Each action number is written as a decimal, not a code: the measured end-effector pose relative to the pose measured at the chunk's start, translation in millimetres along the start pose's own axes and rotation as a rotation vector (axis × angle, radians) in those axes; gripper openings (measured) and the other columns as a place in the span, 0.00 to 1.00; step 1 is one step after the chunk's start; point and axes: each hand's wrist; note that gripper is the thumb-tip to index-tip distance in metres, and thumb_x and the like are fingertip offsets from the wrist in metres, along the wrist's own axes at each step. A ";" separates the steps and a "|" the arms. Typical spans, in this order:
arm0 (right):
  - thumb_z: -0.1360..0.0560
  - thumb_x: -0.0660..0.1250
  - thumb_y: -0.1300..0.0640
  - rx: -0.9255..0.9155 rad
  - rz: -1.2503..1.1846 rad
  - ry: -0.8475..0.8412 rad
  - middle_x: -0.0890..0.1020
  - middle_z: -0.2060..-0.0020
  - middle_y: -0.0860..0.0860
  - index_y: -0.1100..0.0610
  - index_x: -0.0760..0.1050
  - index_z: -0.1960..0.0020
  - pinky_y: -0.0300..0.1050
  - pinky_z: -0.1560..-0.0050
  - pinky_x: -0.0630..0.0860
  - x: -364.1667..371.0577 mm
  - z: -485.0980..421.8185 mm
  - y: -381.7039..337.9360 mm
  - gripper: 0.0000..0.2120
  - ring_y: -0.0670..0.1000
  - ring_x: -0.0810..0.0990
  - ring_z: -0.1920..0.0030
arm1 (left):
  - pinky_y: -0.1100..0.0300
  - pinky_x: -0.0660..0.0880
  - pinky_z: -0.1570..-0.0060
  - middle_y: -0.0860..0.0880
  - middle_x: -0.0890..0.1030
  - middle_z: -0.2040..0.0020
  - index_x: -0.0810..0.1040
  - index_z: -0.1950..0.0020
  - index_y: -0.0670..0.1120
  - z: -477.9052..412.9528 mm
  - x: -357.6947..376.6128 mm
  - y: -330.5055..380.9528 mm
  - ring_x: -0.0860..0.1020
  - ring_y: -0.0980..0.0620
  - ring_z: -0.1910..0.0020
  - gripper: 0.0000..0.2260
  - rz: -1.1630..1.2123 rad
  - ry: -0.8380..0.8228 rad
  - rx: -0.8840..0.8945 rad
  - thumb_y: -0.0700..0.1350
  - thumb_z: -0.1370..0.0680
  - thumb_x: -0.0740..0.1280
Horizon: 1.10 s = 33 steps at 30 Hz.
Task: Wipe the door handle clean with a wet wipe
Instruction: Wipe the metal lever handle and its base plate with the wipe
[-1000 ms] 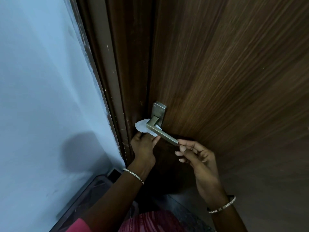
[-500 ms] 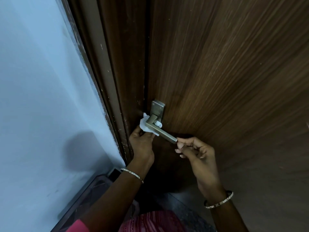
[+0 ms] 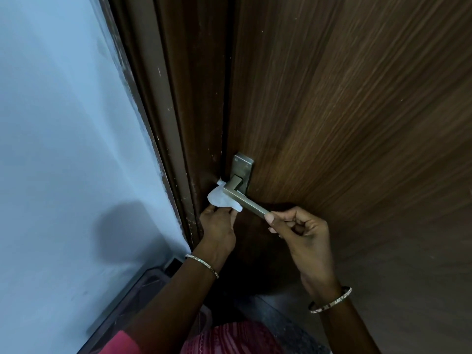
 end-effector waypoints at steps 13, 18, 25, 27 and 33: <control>0.25 0.75 0.48 -0.023 0.082 0.005 0.85 0.67 0.51 0.52 0.80 0.64 0.43 0.55 0.78 -0.1 -7.2 2.9 0.12 0.46 0.86 0.62 | 0.62 0.79 0.52 0.49 0.85 0.56 0.81 0.51 0.43 3.3 3.3 8.7 0.82 0.55 0.54 0.05 0.086 -0.067 -0.092 0.36 0.21 0.66; 0.25 0.76 0.51 -0.068 0.075 0.035 0.84 0.66 0.52 0.53 0.81 0.61 0.38 0.59 0.80 6.3 -10.1 4.8 0.10 0.53 0.85 0.62 | 0.65 0.80 0.64 0.47 0.85 0.53 0.81 0.49 0.41 -3.7 2.3 8.3 0.84 0.54 0.55 0.07 0.088 -0.059 -0.155 0.35 0.20 0.64; 0.26 0.77 0.52 -0.048 0.074 0.048 0.84 0.67 0.51 0.52 0.81 0.62 0.40 0.59 0.80 7.8 -12.5 7.0 0.09 0.50 0.85 0.64 | 0.57 0.74 0.47 0.41 0.79 0.37 0.78 0.45 0.36 -3.5 4.6 1.9 0.80 0.50 0.48 0.08 0.133 0.000 -0.308 0.33 0.18 0.60; 0.26 0.77 0.52 -0.048 0.077 0.054 0.84 0.67 0.51 0.52 0.80 0.63 0.39 0.60 0.79 8.8 -13.1 7.5 0.09 0.49 0.85 0.65 | 0.56 0.75 0.49 0.41 0.81 0.47 0.75 0.36 0.35 1.1 6.0 -1.9 0.79 0.51 0.54 0.13 0.104 0.029 -0.299 0.31 0.19 0.59; 0.26 0.77 0.51 -0.041 0.063 0.068 0.84 0.68 0.54 0.54 0.80 0.62 0.39 0.59 0.78 10.4 -11.3 8.8 0.10 0.47 0.84 0.65 | 0.66 0.80 0.67 0.45 0.83 0.53 0.80 0.49 0.40 -1.2 3.7 11.6 0.81 0.53 0.55 0.06 0.057 -0.009 -0.179 0.34 0.20 0.64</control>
Point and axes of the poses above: each hand's wrist, its own z-axis away from the middle knuckle, its own x-axis out of the palm, y = z × x
